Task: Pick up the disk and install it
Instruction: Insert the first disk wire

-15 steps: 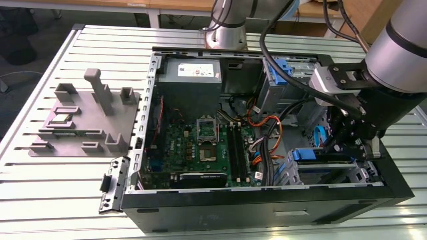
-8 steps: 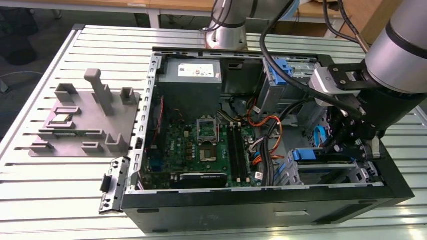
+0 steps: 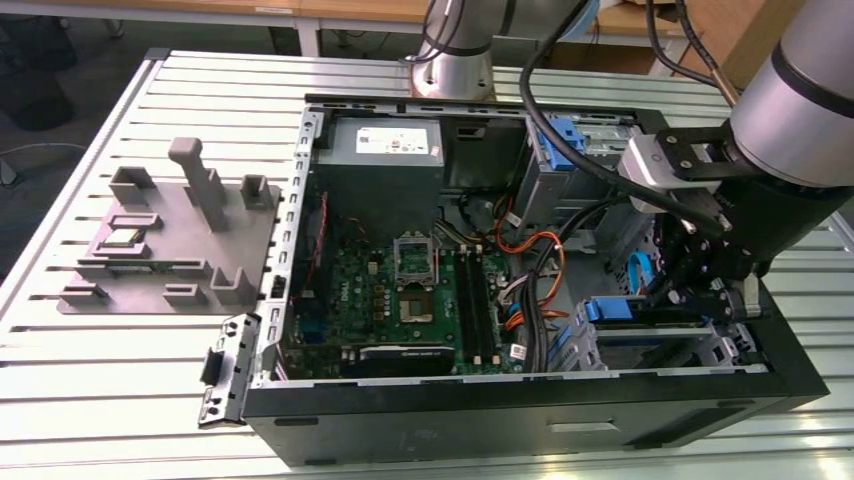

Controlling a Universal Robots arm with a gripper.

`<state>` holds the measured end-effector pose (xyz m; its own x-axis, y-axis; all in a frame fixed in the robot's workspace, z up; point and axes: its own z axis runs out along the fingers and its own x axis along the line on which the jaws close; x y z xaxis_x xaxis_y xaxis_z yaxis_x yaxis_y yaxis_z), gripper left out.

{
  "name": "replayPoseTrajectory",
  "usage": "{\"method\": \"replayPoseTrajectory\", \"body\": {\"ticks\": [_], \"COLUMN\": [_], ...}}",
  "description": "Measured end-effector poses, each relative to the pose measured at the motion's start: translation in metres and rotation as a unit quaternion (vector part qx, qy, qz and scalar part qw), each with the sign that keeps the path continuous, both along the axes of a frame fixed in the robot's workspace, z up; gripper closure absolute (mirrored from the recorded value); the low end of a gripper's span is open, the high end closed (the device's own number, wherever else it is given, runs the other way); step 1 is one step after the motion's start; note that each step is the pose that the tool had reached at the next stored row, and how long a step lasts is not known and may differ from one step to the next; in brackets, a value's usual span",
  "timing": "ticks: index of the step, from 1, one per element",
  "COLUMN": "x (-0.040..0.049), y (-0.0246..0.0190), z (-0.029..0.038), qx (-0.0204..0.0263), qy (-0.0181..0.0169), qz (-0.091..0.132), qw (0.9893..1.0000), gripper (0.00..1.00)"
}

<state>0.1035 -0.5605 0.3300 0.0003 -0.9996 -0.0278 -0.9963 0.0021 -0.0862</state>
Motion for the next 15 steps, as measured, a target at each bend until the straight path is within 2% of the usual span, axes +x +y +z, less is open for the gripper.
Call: {"method": "replayPoseTrajectory", "body": {"ticks": [15], "x": [0.0], "y": [0.0], "z": [-0.0005], "qx": [0.0], "qy": [0.0], "qz": [0.0], "qw": [1.0], "gripper": [0.84]}}
